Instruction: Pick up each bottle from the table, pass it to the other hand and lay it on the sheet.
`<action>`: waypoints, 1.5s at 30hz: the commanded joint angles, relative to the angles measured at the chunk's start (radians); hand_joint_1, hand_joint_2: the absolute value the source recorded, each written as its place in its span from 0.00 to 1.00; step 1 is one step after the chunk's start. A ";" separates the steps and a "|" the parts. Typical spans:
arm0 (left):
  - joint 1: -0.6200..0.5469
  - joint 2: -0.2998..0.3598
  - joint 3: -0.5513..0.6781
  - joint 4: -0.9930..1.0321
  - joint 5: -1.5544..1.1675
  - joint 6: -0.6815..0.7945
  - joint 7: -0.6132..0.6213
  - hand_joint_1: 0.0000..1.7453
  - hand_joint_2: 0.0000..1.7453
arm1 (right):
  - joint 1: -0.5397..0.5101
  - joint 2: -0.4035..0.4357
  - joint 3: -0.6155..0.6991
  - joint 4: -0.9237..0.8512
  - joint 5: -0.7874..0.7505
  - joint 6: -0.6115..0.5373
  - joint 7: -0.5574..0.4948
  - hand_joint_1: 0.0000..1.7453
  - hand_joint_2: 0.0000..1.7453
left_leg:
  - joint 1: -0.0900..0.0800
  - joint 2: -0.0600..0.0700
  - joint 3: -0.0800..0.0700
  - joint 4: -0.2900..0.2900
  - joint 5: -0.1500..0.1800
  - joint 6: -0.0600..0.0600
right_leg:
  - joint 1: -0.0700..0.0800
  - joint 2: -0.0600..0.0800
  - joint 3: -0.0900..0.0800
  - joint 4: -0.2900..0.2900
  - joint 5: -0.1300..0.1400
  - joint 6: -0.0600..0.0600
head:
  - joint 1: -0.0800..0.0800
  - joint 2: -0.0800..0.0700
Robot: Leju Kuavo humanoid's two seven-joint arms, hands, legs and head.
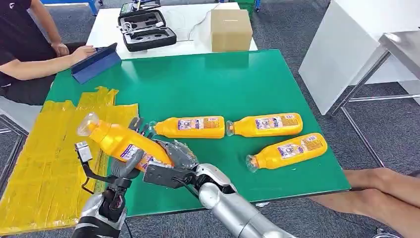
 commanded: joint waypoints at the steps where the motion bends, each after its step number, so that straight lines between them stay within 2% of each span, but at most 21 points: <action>1: -0.080 -0.009 -0.031 0.055 0.006 -0.014 0.002 1.00 1.00 | -0.009 0.002 0.093 0.151 0.018 0.009 0.001 0.94 1.00 | 0.001 -0.004 0.003 0.000 -0.001 -0.001 | 0.001 -0.005 0.004 0.000 -0.002 -0.002 | 0.000 0.000; 4: -0.079 -0.013 -0.026 0.042 0.010 -0.020 -0.008 1.00 1.00 | -0.010 -0.005 0.084 0.148 0.019 0.005 0.002 1.00 1.00 | 0.001 -0.004 0.003 0.000 -0.001 -0.001 | 0.001 -0.005 0.004 -0.001 -0.002 -0.001 | 0.000 0.000; 13: -0.077 -0.015 -0.017 0.017 -0.005 0.003 -0.009 1.00 1.00 | -0.016 -0.026 0.042 0.125 0.020 -0.016 0.009 1.00 1.00 | 0.001 -0.004 0.001 0.000 0.000 -0.001 | 0.001 -0.004 0.002 -0.001 -0.001 -0.001 | 0.001 0.000; 18: -0.099 0.019 0.029 -0.005 -0.021 0.033 -0.029 1.00 1.00 | -0.040 -0.067 -0.017 0.052 0.014 -0.032 0.021 1.00 1.00 | 0.001 -0.004 0.000 0.001 0.000 -0.001 | 0.001 -0.004 0.001 0.000 -0.001 -0.001 | 0.000 0.000; 27: -0.104 0.028 0.038 -0.010 -0.043 0.053 -0.040 1.00 1.00 | -0.045 -0.074 -0.027 0.040 0.011 -0.035 0.022 1.00 1.00 | 0.001 -0.004 0.000 0.001 0.000 -0.001 | 0.001 -0.005 0.001 0.000 -0.001 -0.001 | 0.000 0.000; 28: -0.112 0.032 0.047 -0.009 -0.062 0.070 -0.043 1.00 1.00 | -0.049 -0.082 -0.038 0.024 0.009 -0.036 0.026 0.74 1.00 | 0.001 -0.005 0.001 0.001 0.000 -0.001 | 0.001 -0.005 0.002 0.000 -0.002 -0.001 | 0.000 0.000; 29: -0.188 0.060 0.124 -0.018 -0.341 0.335 -0.114 1.00 1.00 | -0.082 -0.151 -0.150 -0.097 -0.029 -0.040 0.067 0.00 0.00 | 0.001 -0.005 0.000 0.001 0.000 -0.001 | 0.001 -0.005 0.001 0.001 -0.001 -0.001 | 0.000 0.000; 30: -0.291 0.144 0.131 0.030 -1.221 0.826 -0.076 1.00 1.00 | -0.181 -0.215 -0.253 -0.165 -0.054 0.014 0.100 0.00 0.00 | 0.001 -0.008 -0.004 0.006 0.003 -0.002 | 0.002 -0.008 -0.001 0.005 -0.001 -0.002 | 0.000 0.000; 31: -0.291 0.149 0.125 0.037 -1.277 0.851 -0.055 1.00 1.00 | -0.184 -0.217 -0.250 -0.164 -0.051 0.018 0.099 0.00 0.00 | 0.001 -0.004 -0.005 0.006 0.004 -0.002 | 0.001 -0.004 -0.003 0.006 0.001 -0.001 | 0.000 0.000; 32: -0.293 0.153 0.121 0.044 -1.321 0.867 -0.040 1.00 1.00 | -0.186 -0.217 -0.248 -0.163 -0.049 0.019 0.099 0.00 0.00 | 0.001 -0.005 -0.007 0.004 0.007 -0.003 | 0.002 -0.005 -0.005 0.005 0.005 -0.001 | 0.000 0.000; 33: -0.299 0.162 0.129 0.085 -1.514 0.927 0.027 1.00 1.00 | -0.199 -0.223 -0.237 -0.153 -0.037 0.028 0.104 0.00 0.00 | 0.001 -0.004 -0.007 0.002 0.009 -0.002 | 0.001 -0.003 -0.005 0.003 0.006 0.000 | 0.000 0.000; 34: -0.303 0.161 0.140 0.107 -1.553 0.935 0.028 1.00 1.00 | -0.205 -0.223 -0.235 -0.145 -0.036 0.031 0.106 0.00 1.00 | 0.000 -0.003 -0.007 0.002 0.009 -0.002 | 0.001 -0.002 -0.005 0.003 0.006 0.000 | 0.000 0.000; 40: -0.305 0.157 0.150 0.120 -1.558 0.942 0.017 1.00 1.00 | -0.204 -0.221 -0.233 -0.140 -0.036 0.031 0.105 0.00 1.00 | 0.000 -0.002 -0.007 0.001 0.010 -0.002 | 0.001 -0.002 -0.006 0.002 0.008 -0.002 | 0.000 0.000; 43: -0.321 0.179 0.142 0.210 -1.848 0.997 0.151 1.00 1.00 | -0.236 -0.220 -0.210 -0.091 -0.031 0.051 0.126 0.00 1.00 | 0.000 -0.001 -0.007 0.001 0.010 -0.003 | 0.001 -0.001 -0.006 0.002 0.008 -0.002 | 0.001 0.000; 45: -0.364 0.176 0.149 0.305 -1.909 0.978 0.178 1.00 1.00 | -0.276 -0.199 -0.192 -0.031 -0.030 0.071 0.139 0.00 1.00 | 0.000 -0.001 -0.006 0.001 0.010 -0.003 | 0.001 0.000 -0.006 0.002 0.008 -0.002 | 0.001 0.000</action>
